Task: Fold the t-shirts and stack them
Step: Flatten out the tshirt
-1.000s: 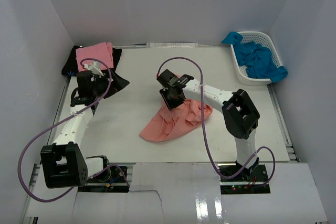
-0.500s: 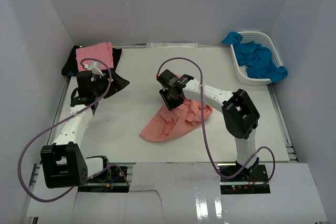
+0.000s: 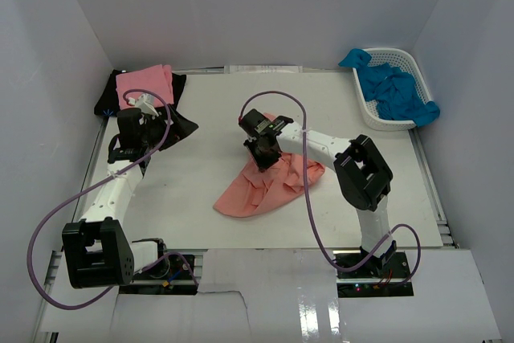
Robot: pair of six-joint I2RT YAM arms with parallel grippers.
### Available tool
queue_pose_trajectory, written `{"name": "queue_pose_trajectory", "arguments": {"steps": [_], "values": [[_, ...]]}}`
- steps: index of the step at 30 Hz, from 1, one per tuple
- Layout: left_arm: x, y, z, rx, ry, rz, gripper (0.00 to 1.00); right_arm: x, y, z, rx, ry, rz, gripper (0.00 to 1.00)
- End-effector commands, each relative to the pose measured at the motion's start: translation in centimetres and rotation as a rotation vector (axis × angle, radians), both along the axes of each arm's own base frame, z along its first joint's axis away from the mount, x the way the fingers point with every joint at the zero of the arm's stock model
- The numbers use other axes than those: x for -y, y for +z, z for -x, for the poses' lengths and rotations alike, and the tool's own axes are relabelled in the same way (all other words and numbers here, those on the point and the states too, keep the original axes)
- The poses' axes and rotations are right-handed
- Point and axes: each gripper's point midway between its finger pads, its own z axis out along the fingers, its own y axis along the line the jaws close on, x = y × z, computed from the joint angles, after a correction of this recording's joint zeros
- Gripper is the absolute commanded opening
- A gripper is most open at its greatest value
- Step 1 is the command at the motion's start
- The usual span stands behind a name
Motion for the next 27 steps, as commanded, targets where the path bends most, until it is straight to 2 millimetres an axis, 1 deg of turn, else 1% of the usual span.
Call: {"name": "queue_pose_trajectory", "arguments": {"steps": [1,3,4,6,9,10,12,13,14,15,16,17,18,19,20,21,22,23,25,27], "values": [[0.2,2.2,-0.3,0.065,-0.021,-0.002,0.98,-0.7,0.4,-0.3,0.014,0.006,-0.012,0.23],[0.2,2.1,-0.3,0.063,-0.022,-0.002,0.98,-0.6,0.4,-0.5,0.016,0.000,-0.002,0.12],[0.2,2.1,-0.3,0.062,-0.022,-0.002,0.98,-0.8,0.9,-0.7,0.022,-0.001,-0.007,0.08],[0.2,2.1,-0.3,0.062,-0.020,-0.003,0.98,-1.2,2.1,-1.1,0.043,-0.002,-0.025,0.08],[0.2,2.1,-0.3,0.062,-0.020,-0.003,0.98,-1.7,5.1,-2.4,0.100,-0.008,-0.066,0.08],[0.2,2.1,-0.3,0.062,-0.022,-0.002,0.98,-1.7,6.6,-3.0,0.118,-0.014,-0.082,0.08],[0.2,2.0,-0.3,0.060,-0.022,-0.002,0.98,-1.0,8.3,-4.3,0.143,-0.040,-0.104,0.08],[0.2,2.1,-0.3,0.062,-0.022,-0.002,0.98,-0.5,8.8,-5.0,0.151,-0.058,-0.115,0.08],[0.3,2.1,-0.2,0.063,-0.023,-0.002,0.98,1.3,9.5,-6.5,0.159,-0.112,-0.126,0.08],[0.2,2.1,-0.3,0.063,-0.020,-0.002,0.98,2.1,9.6,-7.1,0.148,-0.136,-0.144,0.08],[0.2,2.1,-0.2,0.064,-0.021,-0.004,0.98,5.1,9.3,-8.6,0.132,-0.222,-0.148,0.08],[0.2,2.2,-0.2,0.065,-0.022,-0.003,0.98,6.4,9.0,-9.8,0.142,-0.275,-0.169,0.08],[0.3,2.2,-0.2,0.067,-0.024,-0.004,0.98,7.5,8.4,-10.3,0.121,-0.313,-0.200,0.08],[0.2,2.2,-0.2,0.067,-0.024,-0.003,0.98,10.9,7.3,-11.9,0.112,-0.429,-0.234,0.08],[0.2,2.1,-0.1,0.065,-0.023,-0.003,0.98,12.4,6.8,-12.5,0.103,-0.486,-0.261,0.08],[0.2,2.2,-0.1,0.068,-0.022,-0.004,0.98,13.4,6.3,-12.7,0.079,-0.527,-0.304,0.08],[0.2,2.2,-0.1,0.068,-0.023,-0.002,0.98,16.1,6.4,-13.6,0.094,-0.610,-0.330,0.08],[0.2,2.2,-0.1,0.067,-0.023,-0.003,0.98,17.0,5.3,-13.7,0.092,-0.657,-0.359,0.08],[0.3,2.2,-0.1,0.067,-0.025,-0.002,0.98,18.3,5.2,-13.9,0.098,-0.697,-0.388,0.08],[0.2,2.2,-0.1,0.067,-0.023,-0.003,0.98,17.6,4.7,-13.8,0.070,-0.656,-0.401,0.08]]}}
